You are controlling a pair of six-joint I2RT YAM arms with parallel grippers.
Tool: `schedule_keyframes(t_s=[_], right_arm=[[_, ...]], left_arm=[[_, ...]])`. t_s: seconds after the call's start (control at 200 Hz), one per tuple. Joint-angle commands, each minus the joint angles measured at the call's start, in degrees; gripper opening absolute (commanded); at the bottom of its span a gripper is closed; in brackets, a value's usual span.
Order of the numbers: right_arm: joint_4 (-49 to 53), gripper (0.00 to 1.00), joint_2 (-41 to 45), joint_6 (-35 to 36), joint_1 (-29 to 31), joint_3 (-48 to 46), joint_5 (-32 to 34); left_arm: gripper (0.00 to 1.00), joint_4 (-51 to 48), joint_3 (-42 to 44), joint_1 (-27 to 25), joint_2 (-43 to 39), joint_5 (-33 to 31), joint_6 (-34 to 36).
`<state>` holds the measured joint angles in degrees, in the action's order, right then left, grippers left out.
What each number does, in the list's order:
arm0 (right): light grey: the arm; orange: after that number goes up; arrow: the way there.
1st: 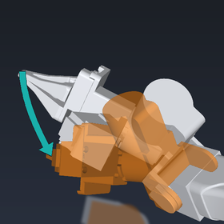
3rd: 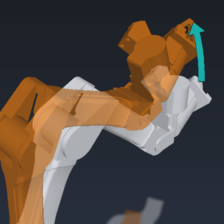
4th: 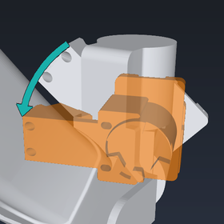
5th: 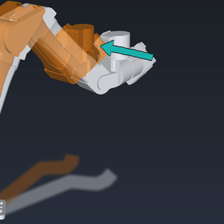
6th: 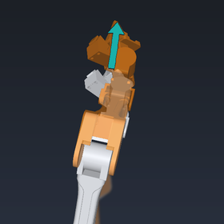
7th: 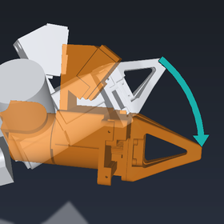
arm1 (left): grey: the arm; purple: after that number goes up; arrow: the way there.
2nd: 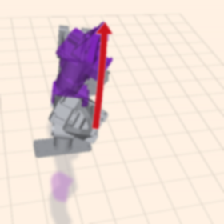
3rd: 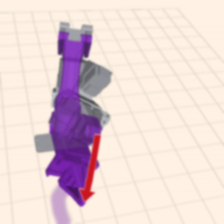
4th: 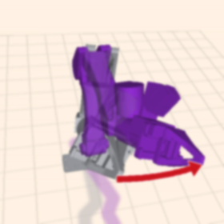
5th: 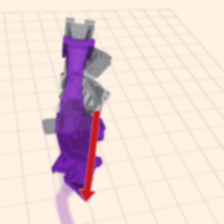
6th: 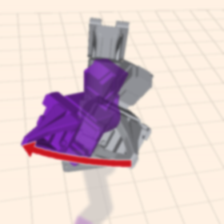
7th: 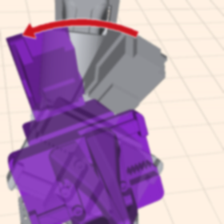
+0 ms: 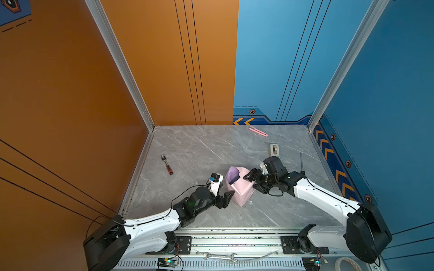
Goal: Wrap the gift box in paper
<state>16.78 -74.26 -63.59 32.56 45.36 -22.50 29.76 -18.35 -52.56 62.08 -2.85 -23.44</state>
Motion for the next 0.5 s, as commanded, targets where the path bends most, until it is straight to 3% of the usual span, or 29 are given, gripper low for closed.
schedule_keyframes(t_s=[0.0, 0.411, 0.496], right_arm=[[1.75, 0.78, -1.20, 1.63, -0.21, -1.31, -0.44], [1.31, 0.78, -0.41, 1.72, -0.39, -2.65, -0.83], [1.30, 0.77, -0.29, 1.72, -0.39, -2.87, -0.85]], left_arm=[[0.78, 6.59, -3.15, 0.22, 3.31, 2.89, -1.51], [0.61, 8.95, -5.09, 2.37, 12.64, 2.93, -8.01], [0.53, 9.05, -5.52, 2.45, 13.45, 3.21, -8.48]])
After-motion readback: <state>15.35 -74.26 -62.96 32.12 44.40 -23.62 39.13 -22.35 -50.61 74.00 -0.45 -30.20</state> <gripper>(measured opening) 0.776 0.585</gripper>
